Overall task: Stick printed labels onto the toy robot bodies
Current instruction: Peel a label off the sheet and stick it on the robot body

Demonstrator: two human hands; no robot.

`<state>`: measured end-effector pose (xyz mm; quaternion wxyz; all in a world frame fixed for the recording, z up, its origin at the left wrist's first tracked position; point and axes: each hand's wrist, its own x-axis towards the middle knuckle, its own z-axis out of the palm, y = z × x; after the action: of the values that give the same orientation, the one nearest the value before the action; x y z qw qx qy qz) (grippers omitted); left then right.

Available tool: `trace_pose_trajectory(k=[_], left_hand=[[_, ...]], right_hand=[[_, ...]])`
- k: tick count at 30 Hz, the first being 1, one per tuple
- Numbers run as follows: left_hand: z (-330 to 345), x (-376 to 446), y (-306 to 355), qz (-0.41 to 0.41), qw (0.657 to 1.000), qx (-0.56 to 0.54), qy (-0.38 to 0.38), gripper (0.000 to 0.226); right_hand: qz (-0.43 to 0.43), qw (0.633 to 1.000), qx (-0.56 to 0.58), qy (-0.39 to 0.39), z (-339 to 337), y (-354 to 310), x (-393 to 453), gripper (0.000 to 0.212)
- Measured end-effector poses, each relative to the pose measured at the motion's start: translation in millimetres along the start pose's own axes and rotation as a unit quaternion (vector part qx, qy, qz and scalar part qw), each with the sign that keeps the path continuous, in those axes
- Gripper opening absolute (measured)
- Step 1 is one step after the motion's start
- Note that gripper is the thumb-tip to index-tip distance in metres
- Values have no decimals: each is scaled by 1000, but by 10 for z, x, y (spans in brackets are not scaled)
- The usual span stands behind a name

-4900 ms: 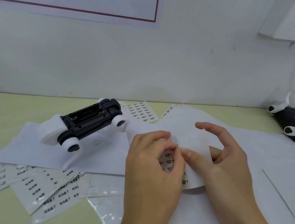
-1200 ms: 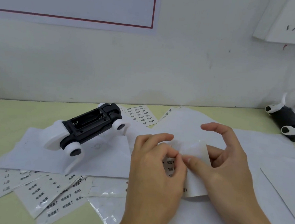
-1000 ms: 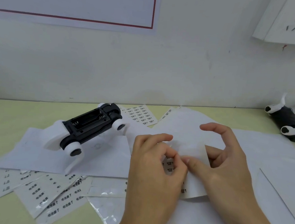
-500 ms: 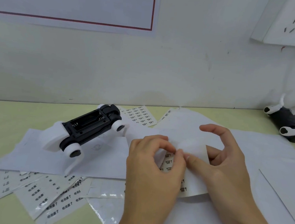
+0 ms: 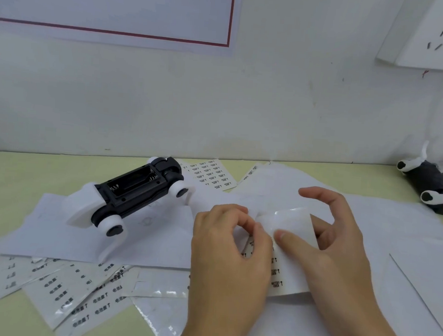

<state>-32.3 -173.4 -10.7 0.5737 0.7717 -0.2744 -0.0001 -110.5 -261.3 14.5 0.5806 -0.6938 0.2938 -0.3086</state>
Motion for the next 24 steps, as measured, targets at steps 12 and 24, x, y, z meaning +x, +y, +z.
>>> trace_pose_trajectory(k=[12,24], left_hand=[[-39,57,39,-95,986,-118,71,19],[-20,53,-3,-73,988,-119,71,18]], right_hand=[[-87,987,-104,83,54,129,38,32],[-236,961,-134,47,335,89,-130,37]])
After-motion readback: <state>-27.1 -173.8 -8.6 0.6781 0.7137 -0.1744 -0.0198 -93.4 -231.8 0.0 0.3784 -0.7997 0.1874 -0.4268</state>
